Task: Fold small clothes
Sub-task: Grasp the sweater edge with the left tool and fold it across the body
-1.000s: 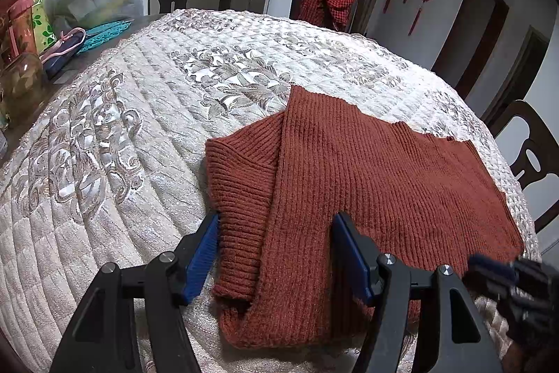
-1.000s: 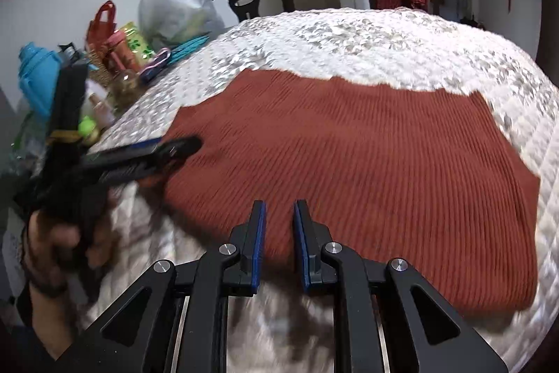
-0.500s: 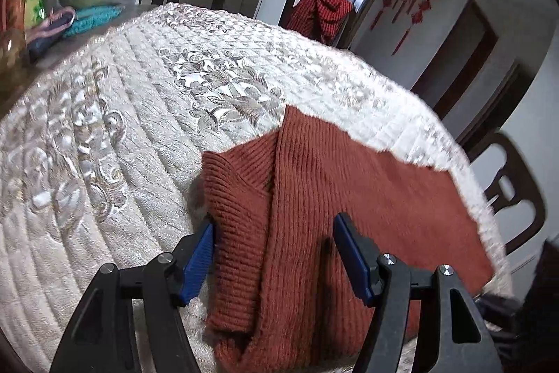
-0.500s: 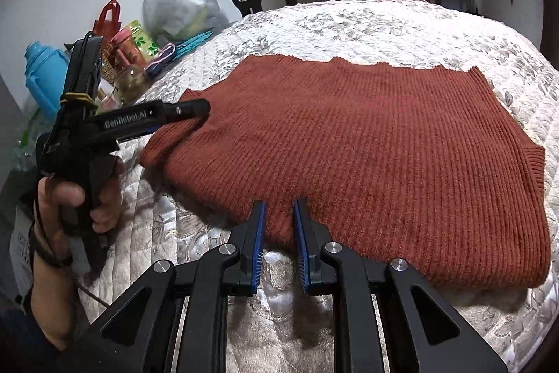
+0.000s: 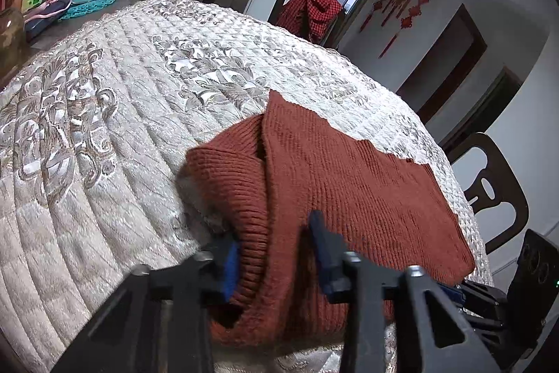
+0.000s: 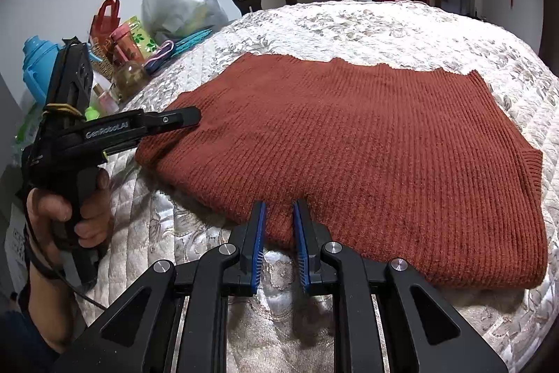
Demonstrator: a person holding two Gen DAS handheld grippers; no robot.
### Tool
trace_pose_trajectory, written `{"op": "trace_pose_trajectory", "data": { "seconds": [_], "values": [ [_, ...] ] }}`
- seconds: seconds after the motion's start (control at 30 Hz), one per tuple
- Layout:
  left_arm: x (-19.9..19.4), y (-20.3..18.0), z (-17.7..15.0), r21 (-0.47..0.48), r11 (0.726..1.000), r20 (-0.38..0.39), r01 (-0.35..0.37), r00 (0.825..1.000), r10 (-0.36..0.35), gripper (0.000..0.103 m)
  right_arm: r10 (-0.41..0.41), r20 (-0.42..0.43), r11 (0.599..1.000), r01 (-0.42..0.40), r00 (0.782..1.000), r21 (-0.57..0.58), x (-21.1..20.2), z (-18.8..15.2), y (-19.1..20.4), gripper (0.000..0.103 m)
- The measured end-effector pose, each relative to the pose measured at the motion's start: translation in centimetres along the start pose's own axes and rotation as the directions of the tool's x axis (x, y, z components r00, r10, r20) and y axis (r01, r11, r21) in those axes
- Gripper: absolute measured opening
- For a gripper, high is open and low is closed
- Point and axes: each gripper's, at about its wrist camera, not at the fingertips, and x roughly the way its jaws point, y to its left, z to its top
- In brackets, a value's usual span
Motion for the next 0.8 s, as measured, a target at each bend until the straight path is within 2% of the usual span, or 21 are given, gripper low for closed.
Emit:
{"op": "trace_pose_trajectory", "data": {
  "seconds": [0.13,0.27,0.5,0.67,0.8],
  "values": [
    [-0.4,0.0,0.3,-0.007,0.999,0.006,0.033,0.999,-0.033,0.021,0.019,0.005,1.000,-0.019,1.000,0.015,-0.1,0.0,-0.2,0.017],
    [-1.7,-1.1,0.9,-0.017,0.995,0.024,0.103,0.994,-0.102,0.019,0.057,0.033,0.997,-0.058,0.998,0.046,-1.4,-0.5,-1.3,0.017],
    [-2.9,-8.3,2.6,0.085,0.973,0.041,0.212,0.975,-0.217,0.019,-0.017,0.119,0.985,-0.004,0.993,0.170,-6.1,-2.4,-6.2,0.017],
    [0.8,-14.0,2.2,0.142,0.953,-0.046,0.266,0.964,-0.262,0.019,-0.078,0.180,0.963,0.027,0.981,0.266,-9.0,-3.6,-9.7,0.017],
    [6.2,-16.6,0.0,0.146,0.948,-0.183,0.283,0.949,-0.255,0.020,-0.095,0.203,0.950,0.028,0.975,0.311,-10.0,-4.1,-11.2,0.017]
  ]
}}
